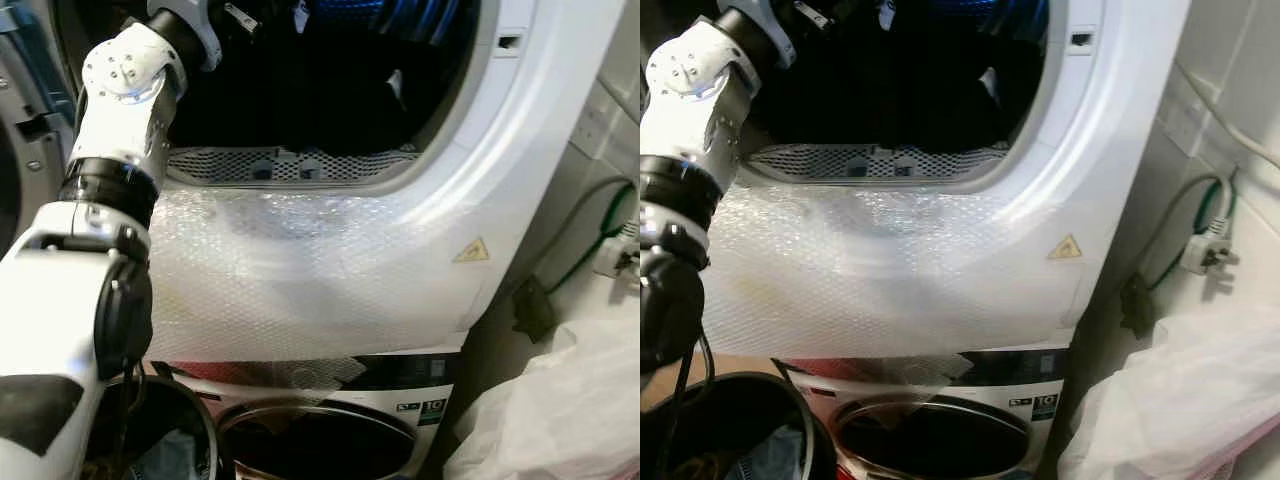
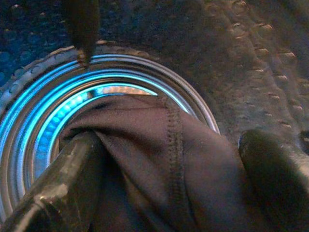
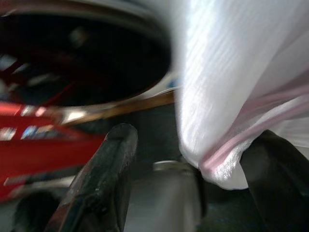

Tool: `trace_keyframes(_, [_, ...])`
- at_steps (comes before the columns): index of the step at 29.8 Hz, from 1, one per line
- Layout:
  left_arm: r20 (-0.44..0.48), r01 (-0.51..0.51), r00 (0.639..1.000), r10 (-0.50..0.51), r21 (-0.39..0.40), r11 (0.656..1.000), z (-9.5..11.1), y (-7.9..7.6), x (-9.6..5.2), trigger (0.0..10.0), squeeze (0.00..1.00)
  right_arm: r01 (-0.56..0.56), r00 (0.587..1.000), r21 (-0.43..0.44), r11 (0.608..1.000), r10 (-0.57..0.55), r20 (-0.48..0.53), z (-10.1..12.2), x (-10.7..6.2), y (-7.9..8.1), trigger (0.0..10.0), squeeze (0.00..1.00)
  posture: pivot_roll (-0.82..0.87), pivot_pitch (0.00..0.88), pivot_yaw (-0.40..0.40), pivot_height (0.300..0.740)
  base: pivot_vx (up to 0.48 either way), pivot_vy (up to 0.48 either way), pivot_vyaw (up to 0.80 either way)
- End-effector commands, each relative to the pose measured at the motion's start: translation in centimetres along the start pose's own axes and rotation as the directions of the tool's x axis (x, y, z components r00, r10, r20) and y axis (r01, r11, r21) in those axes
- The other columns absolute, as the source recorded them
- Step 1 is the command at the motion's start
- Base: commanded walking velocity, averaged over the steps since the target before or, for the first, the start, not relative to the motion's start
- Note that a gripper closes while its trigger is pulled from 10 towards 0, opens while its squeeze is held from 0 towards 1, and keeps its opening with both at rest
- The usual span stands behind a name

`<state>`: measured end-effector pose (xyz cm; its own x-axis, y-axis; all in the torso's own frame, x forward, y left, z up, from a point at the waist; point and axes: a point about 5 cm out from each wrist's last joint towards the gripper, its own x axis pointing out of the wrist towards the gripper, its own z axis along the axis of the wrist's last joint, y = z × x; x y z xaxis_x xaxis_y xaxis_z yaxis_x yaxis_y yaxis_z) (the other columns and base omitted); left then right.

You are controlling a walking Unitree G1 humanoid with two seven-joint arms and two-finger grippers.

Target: Clothes washing

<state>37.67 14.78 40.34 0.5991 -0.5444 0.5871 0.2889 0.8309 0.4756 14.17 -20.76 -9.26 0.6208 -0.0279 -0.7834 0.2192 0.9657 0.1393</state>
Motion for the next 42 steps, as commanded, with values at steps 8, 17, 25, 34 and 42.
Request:
trace_keyframes(8, [-0.005, 0.100, 0.995, -0.102, -0.172, 0.980, 1.3, -5.2, -3.1, 10.0, 0.00, -0.077, 0.996, -0.008, 0.997, 0.076, -0.043, -0.4, 0.7, 3.4, 10.0, 0.00, 0.00, 0.000, 0.128, 0.740, 0.000, 0.000, 0.00])
trace_keyframes(17, [0.007, 0.400, 0.907, -0.421, -0.322, 0.858, 2.2, -9.3, -7.7, 10.0, 0.00, -0.120, 0.992, -0.022, 0.992, 0.119, -0.050, -0.2, 1.0, 5.2, 10.0, 0.00, 0.07, 0.000, 0.143, 0.740, 0.000, 0.000, 0.00])
trace_keyframes(25, [-0.134, 0.270, 0.943, -0.305, -0.234, 0.934, 2.9, -6.3, -8.6, 10.0, 0.00, -0.153, 0.987, -0.054, 0.987, 0.149, -0.066, 0.3, 1.3, 6.0, 10.0, 0.00, 0.14, 0.000, 0.121, 0.740, 0.000, 0.000, 0.00])
trace_keyframes(34, [-0.386, 0.562, 0.635, -0.669, -0.363, 0.743, -3.9, -2.2, -6.5, 10.0, 0.00, -0.211, 0.975, -0.114, 0.971, 0.200, -0.102, 0.2, 1.3, 6.2, 10.0, 0.00, 0.11, 0.000, 0.103, 0.740, 0.000, 0.000, 0.00])
trace_keyframes(42, [-0.451, -0.030, 0.880, 0.147, 0.257, 0.966, -1.3, 5.5, -0.5, 10.0, 0.00, -0.177, 0.981, -0.136, 0.975, 0.164, -0.101, -0.2, 1.0, 4.7, 10.0, 0.00, 0.06, 0.000, 0.130, 0.740, 0.000, 0.000, 0.00])
